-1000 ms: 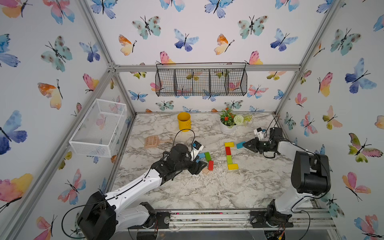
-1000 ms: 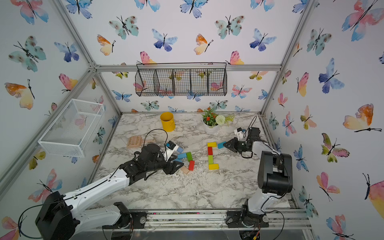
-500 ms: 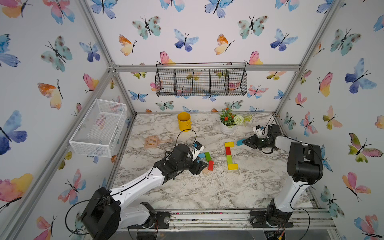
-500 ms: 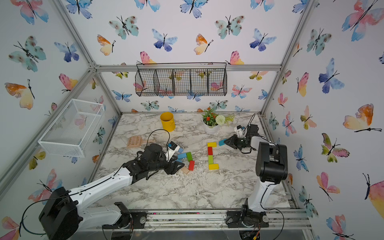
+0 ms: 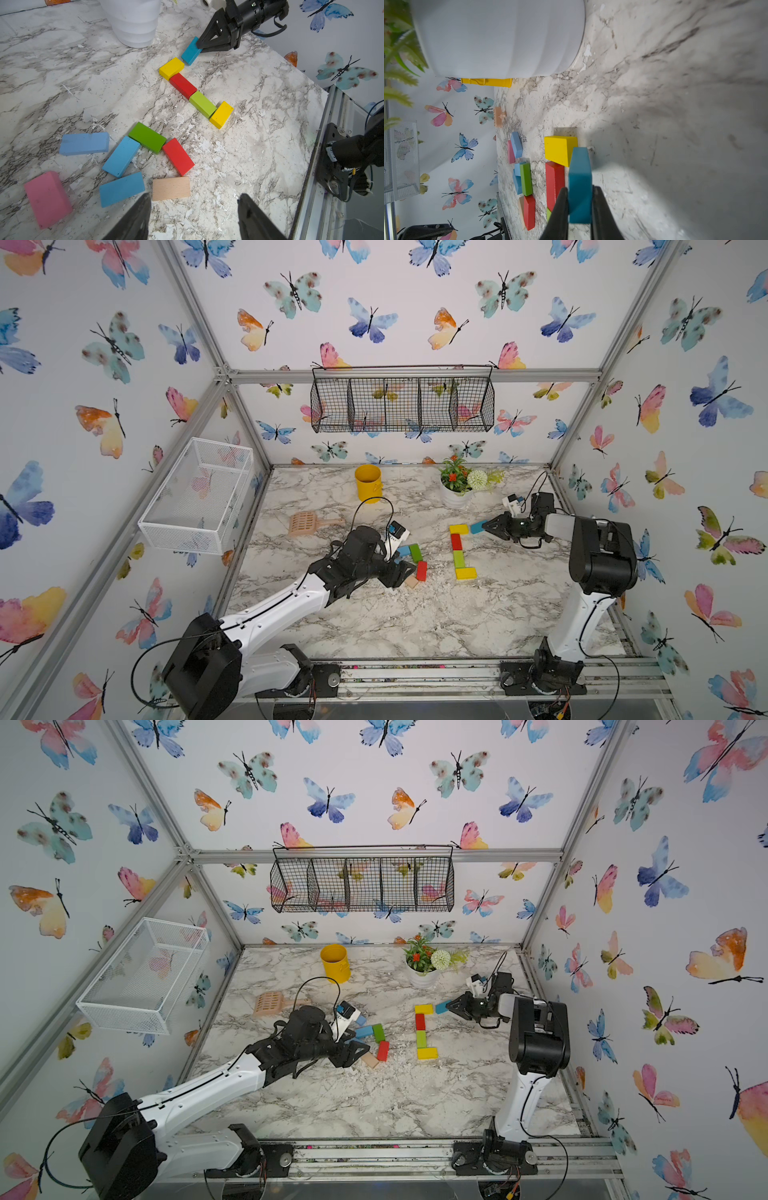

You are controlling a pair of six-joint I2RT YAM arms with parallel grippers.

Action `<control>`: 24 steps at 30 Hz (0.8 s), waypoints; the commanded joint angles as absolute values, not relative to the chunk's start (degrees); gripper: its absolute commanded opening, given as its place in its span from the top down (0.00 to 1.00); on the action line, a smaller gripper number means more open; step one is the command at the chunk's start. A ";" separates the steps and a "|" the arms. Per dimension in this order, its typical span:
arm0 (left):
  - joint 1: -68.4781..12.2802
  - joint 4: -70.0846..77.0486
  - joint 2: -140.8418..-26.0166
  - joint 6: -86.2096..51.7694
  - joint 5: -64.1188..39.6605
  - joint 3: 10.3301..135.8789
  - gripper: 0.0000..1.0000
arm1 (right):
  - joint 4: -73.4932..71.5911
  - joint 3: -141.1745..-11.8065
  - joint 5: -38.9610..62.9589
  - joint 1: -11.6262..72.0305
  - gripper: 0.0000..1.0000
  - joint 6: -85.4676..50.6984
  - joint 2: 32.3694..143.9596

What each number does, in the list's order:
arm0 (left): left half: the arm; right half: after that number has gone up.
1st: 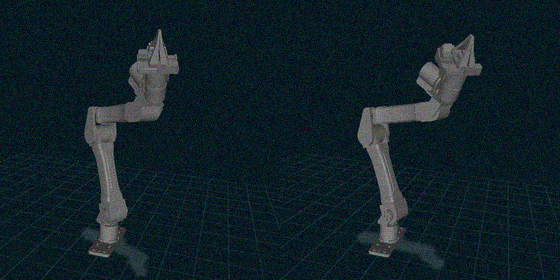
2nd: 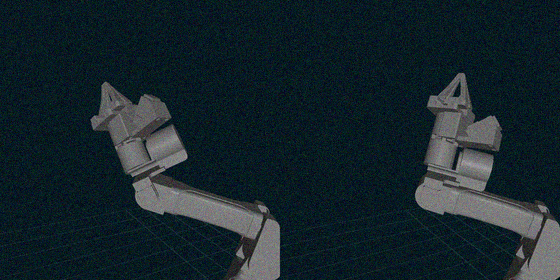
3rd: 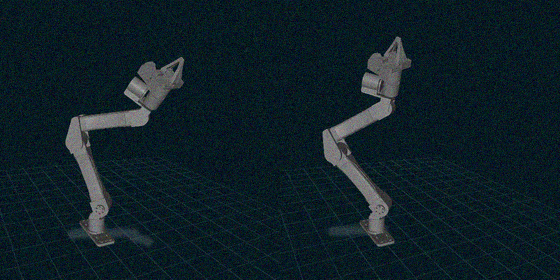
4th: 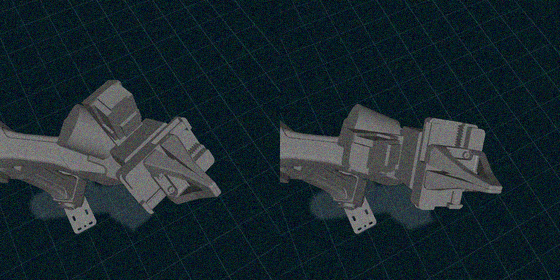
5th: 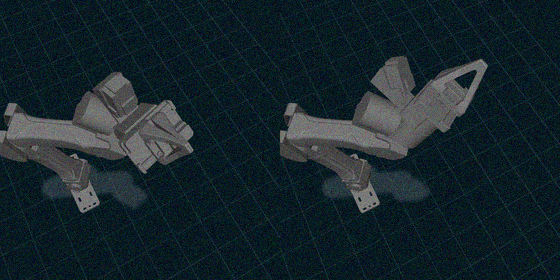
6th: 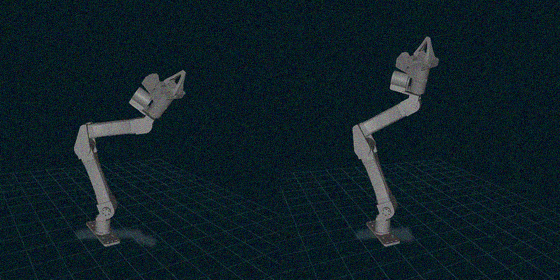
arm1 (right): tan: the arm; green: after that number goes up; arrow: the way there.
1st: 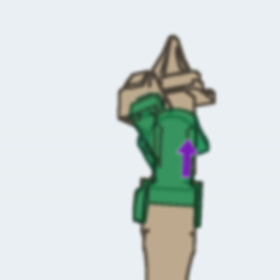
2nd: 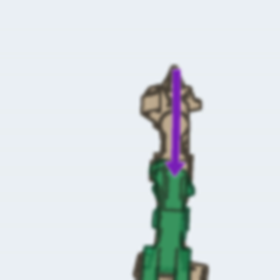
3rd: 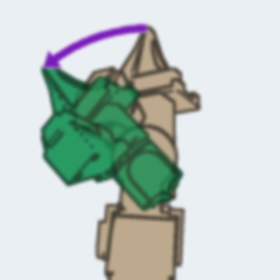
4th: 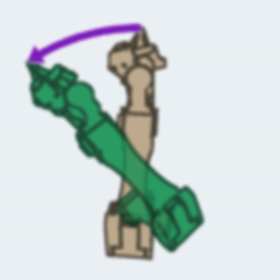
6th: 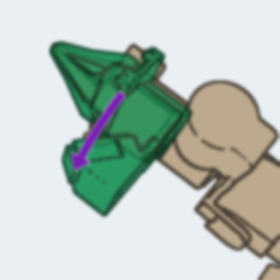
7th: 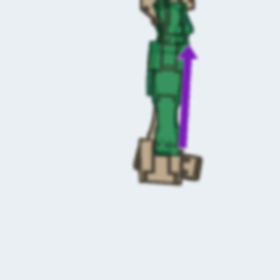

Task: Assemble the letter c with building blocks
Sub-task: Assemble the building block at the center of the board.

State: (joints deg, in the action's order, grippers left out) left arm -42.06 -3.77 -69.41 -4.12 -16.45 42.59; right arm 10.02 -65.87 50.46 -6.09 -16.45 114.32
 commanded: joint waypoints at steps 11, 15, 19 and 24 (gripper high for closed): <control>-42.01 -4.14 -69.17 -8.26 -8.13 43.25 0.34 | 10.39 -68.25 52.17 -6.45 0.87 -14.75 116.70; -42.17 -4.16 -69.22 -8.09 -8.26 43.33 0.33 | 11.51 -69.13 51.36 -6.47 0.86 -14.41 117.29; -42.35 -4.22 -69.39 -7.84 -8.50 43.46 0.33 | 13.25 -69.68 50.32 -6.49 0.84 -13.04 117.73; -42.53 -4.22 -69.73 -7.73 -8.59 43.59 0.33 | 13.58 -69.43 50.63 -6.42 0.83 -12.69 117.87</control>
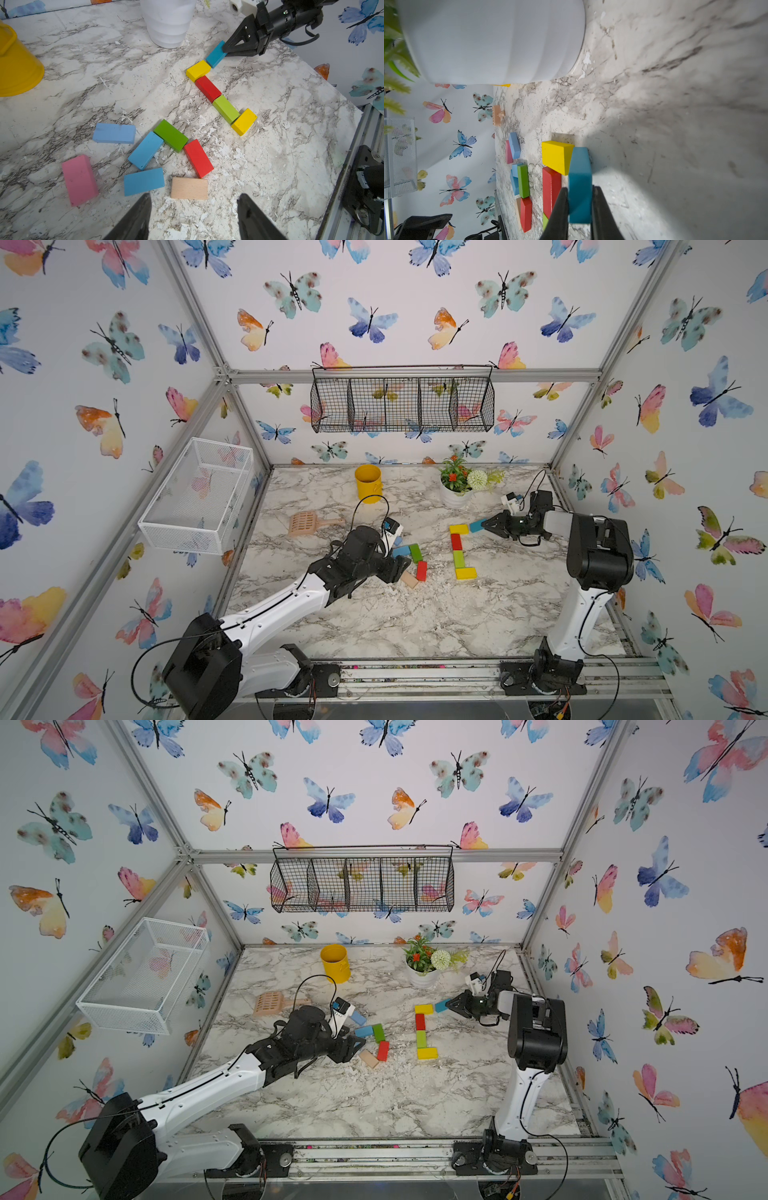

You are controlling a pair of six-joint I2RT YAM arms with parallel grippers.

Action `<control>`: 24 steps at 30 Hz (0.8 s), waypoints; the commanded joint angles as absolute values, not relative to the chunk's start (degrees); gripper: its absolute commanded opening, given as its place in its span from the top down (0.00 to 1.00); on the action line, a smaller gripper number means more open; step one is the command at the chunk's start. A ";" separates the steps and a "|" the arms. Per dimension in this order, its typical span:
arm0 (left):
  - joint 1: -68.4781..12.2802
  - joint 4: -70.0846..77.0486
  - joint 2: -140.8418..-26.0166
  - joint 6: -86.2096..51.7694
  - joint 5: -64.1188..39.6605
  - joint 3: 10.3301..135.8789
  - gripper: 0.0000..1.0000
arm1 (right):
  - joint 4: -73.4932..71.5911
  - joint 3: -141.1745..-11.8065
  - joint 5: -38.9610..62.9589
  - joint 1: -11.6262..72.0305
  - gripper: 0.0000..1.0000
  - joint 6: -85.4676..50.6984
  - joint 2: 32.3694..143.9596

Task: Assemble the letter c with building blocks
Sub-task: Assemble the building block at the center of the board.

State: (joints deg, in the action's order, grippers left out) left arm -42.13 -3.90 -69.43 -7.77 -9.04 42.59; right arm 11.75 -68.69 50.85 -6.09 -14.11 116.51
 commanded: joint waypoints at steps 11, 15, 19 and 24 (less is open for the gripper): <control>-42.58 -4.22 -69.52 -7.67 -8.54 43.51 0.34 | 13.33 -69.49 50.46 -6.42 0.63 -13.79 118.67; -42.60 -4.22 -69.61 -7.56 -8.61 43.55 0.34 | 13.27 -69.61 49.84 -6.43 0.58 -13.80 118.55; -42.62 -4.22 -69.70 -7.57 -8.54 43.59 0.34 | 13.35 -69.52 48.75 -6.46 0.54 -13.64 118.10; -42.71 -4.23 -69.87 -7.47 -8.63 43.67 0.34 | 14.61 -69.69 42.38 -6.42 0.50 -12.86 116.56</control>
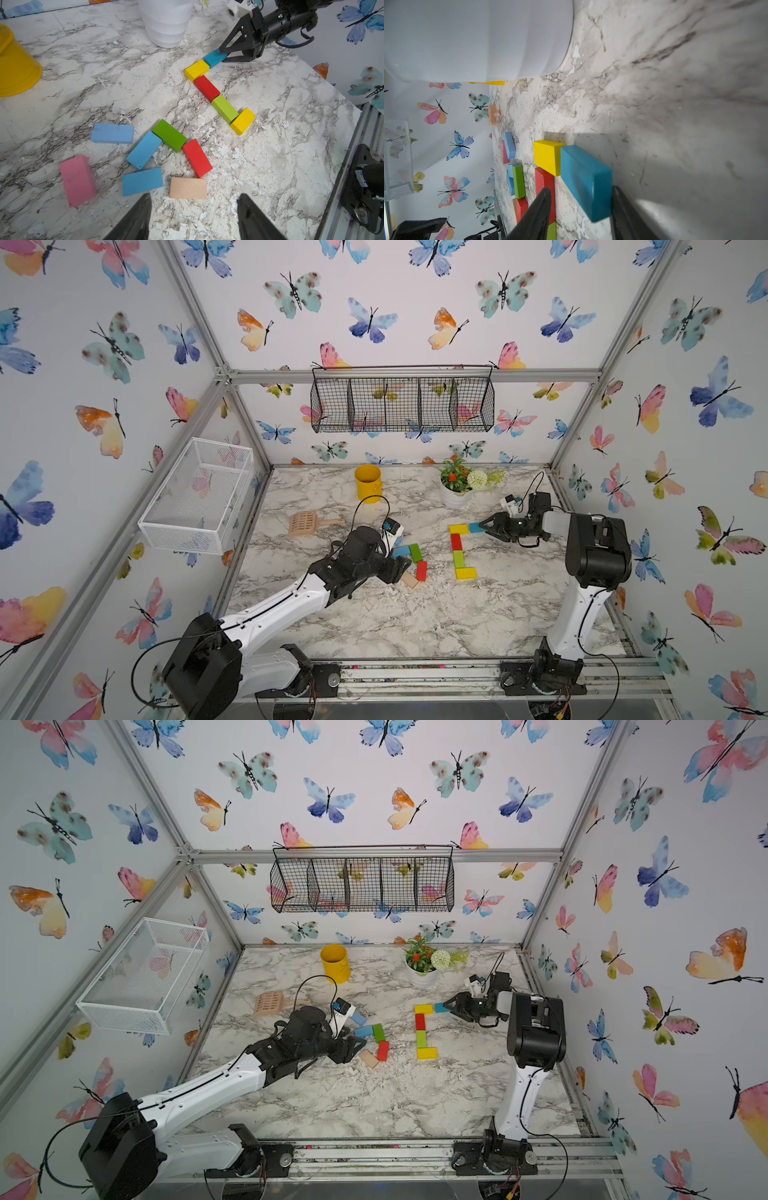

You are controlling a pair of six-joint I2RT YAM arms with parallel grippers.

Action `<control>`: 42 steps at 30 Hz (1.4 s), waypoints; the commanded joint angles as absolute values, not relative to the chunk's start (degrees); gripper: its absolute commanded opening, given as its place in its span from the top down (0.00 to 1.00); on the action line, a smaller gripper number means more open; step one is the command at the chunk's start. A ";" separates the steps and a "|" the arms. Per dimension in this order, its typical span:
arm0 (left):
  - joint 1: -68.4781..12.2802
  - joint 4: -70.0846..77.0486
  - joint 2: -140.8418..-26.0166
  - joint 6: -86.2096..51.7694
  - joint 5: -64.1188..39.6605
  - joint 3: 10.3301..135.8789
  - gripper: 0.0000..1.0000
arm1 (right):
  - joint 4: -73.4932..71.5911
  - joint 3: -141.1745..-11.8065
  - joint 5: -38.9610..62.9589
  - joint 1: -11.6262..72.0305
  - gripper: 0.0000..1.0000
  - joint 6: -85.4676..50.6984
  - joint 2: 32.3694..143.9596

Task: Assemble the letter c with building blocks
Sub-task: Assemble the building block at the center of the board.

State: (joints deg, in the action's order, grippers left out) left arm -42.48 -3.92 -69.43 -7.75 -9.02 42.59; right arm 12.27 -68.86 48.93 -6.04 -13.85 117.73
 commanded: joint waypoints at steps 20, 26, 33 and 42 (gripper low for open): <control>-43.41 -4.75 -70.75 -7.39 -7.75 44.38 0.33 | 15.61 -69.46 29.02 -3.82 0.71 -12.31 111.40; -43.83 -5.08 -71.36 -7.21 -7.39 44.82 0.34 | 15.21 -69.87 27.61 -3.85 0.79 -12.44 110.91; -44.09 -5.31 -71.65 -7.03 -7.13 45.09 0.34 | 16.05 -71.19 27.36 -3.79 0.97 -11.07 112.78; -44.21 -5.36 -71.63 -7.04 -6.86 45.18 0.35 | 15.63 -71.45 27.77 -3.67 0.96 -10.59 114.61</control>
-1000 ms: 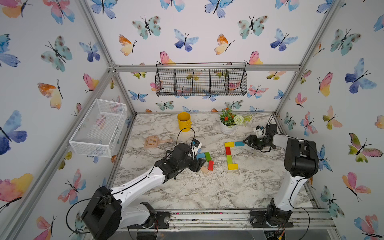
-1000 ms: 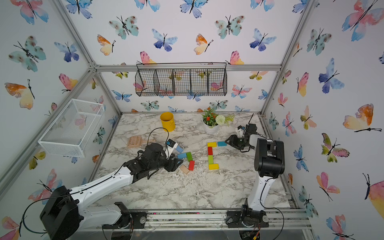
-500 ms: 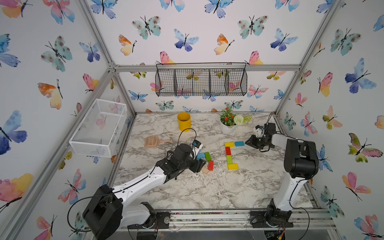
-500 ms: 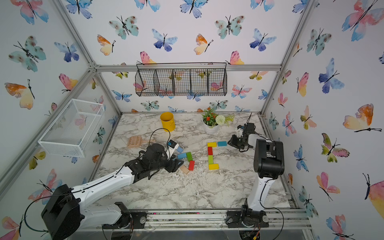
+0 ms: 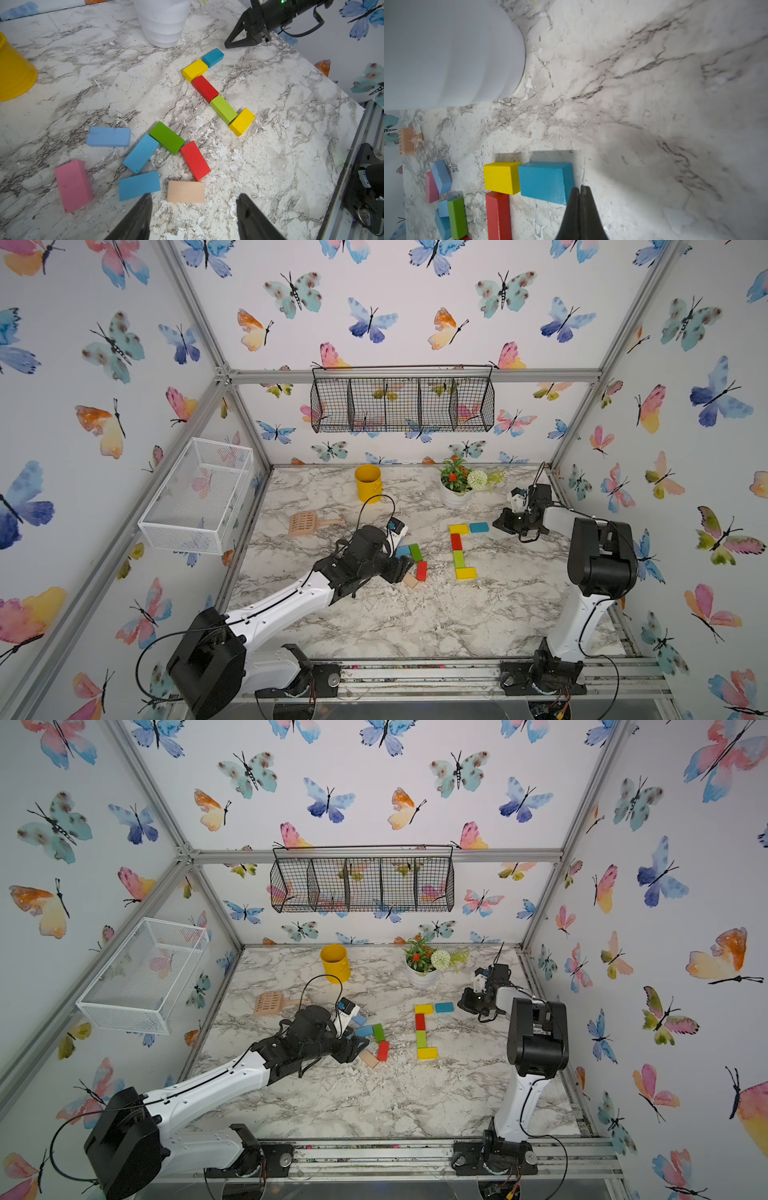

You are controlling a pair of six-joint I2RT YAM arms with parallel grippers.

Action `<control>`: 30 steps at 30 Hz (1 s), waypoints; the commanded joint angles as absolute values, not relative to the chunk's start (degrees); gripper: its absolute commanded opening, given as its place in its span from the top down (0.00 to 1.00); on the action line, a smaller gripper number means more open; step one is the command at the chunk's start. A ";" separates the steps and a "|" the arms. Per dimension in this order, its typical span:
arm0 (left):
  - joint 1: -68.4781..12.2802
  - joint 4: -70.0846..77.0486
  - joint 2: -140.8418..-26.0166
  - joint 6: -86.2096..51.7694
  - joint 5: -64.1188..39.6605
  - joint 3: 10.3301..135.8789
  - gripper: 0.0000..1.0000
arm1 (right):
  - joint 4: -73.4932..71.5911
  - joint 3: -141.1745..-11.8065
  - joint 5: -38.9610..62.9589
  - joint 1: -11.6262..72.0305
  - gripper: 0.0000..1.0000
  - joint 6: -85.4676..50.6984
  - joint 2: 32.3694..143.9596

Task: Assemble the letter c with building blocks
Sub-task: Assemble the building block at the center of the board.

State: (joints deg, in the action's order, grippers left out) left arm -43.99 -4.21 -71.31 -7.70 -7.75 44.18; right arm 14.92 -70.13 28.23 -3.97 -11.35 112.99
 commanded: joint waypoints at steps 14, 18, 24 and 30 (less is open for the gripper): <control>-44.38 -5.78 -72.77 -6.86 -7.10 45.80 0.35 | 15.24 -71.61 30.10 -3.13 0.97 -9.87 117.27; -44.47 -5.78 -72.91 -6.86 -7.02 45.88 0.35 | 15.12 -71.97 30.41 -2.90 0.97 -9.62 117.96; -44.54 -5.81 -73.03 -6.79 -7.04 45.97 0.35 | 15.34 -71.91 31.79 -2.63 0.97 -9.59 118.26; -44.63 -5.91 -73.16 -6.68 -6.99 46.04 0.35 | 15.64 -71.96 31.88 -2.29 0.97 -9.48 117.79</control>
